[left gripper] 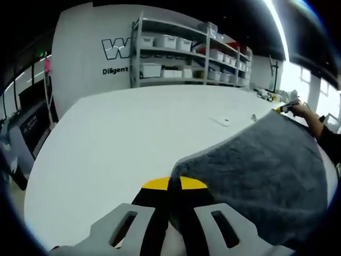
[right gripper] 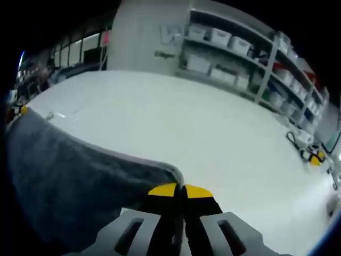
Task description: Open the folded towel by lifting each exposed corner and separating the folded layers until the towel lies flat within the target outline without major curled edges
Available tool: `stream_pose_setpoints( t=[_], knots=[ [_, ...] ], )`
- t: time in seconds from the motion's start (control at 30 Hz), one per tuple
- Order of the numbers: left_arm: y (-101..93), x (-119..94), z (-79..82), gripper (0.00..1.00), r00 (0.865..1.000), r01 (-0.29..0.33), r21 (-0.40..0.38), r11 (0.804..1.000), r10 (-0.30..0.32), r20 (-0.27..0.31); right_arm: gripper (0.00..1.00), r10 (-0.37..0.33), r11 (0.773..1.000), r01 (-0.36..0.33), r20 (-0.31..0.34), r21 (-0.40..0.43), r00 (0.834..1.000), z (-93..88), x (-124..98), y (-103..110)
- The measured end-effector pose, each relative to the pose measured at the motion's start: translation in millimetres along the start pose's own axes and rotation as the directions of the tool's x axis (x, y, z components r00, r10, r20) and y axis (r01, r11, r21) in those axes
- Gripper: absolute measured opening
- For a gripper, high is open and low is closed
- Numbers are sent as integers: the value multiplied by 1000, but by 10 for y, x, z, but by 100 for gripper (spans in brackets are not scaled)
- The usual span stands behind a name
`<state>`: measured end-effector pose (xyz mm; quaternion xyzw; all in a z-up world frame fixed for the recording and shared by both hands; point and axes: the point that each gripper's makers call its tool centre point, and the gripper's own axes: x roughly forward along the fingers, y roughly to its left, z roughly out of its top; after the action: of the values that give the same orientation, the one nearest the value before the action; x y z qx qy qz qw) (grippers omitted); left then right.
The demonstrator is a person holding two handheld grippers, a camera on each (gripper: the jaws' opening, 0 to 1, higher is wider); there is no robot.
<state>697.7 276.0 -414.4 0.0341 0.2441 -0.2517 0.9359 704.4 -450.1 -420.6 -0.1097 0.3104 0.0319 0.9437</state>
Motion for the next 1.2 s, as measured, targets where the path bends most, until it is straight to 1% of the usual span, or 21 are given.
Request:
stream_pose_setpoints(
  t=[0.17,0.3,0.4,0.5,0.63,0.7,0.73,0.9,1.0,1.13,1.2],
  knots=[
    [15,27,12,2,1000,8,4,1000,-8,4,0,-10,1000,10,19,-12,1000,29,33,5],
    [59,87,43,2,1000,8,2,1000,-8,11,0,-2,1000,1,30,17,1000,38,46,2],
    [62,124,61,2,1000,2,14,1000,-2,11,0,-8,1000,7,29,13,1000,32,40,14],
    [41,117,53,2,1000,2,29,1000,-2,5,0,-9,1000,8,30,13,1000,27,34,15],
    [33,113,49,2,1000,9,26,1000,-9,14,0,-5,1000,4,40,19,999,28,38,13],
    [31,115,51,2,1000,6,40,999,-7,15,0,-10,1000,10,48,4,999,49,65,3],
    [33,116,53,2,1000,5,44,999,-6,16,0,-16,1000,17,58,-22,998,64,74,12],
    [54,121,62,2,1000,3,50,999,-4,22,0,-19,1000,20,58,-19,998,76,79,5],
    [56,137,71,2,999,-9,56,998,7,32,0,-19,1000,20,59,-15,998,82,90,-7],
    [86,155,87,2,999,-17,61,998,15,37,0,-32,999,34,65,-25,997,97,105,-7],
    [88,155,87,2,999,-16,58,998,14,41,0,-29,999,30,70,-14,997,101,111,-11]
  ],
)
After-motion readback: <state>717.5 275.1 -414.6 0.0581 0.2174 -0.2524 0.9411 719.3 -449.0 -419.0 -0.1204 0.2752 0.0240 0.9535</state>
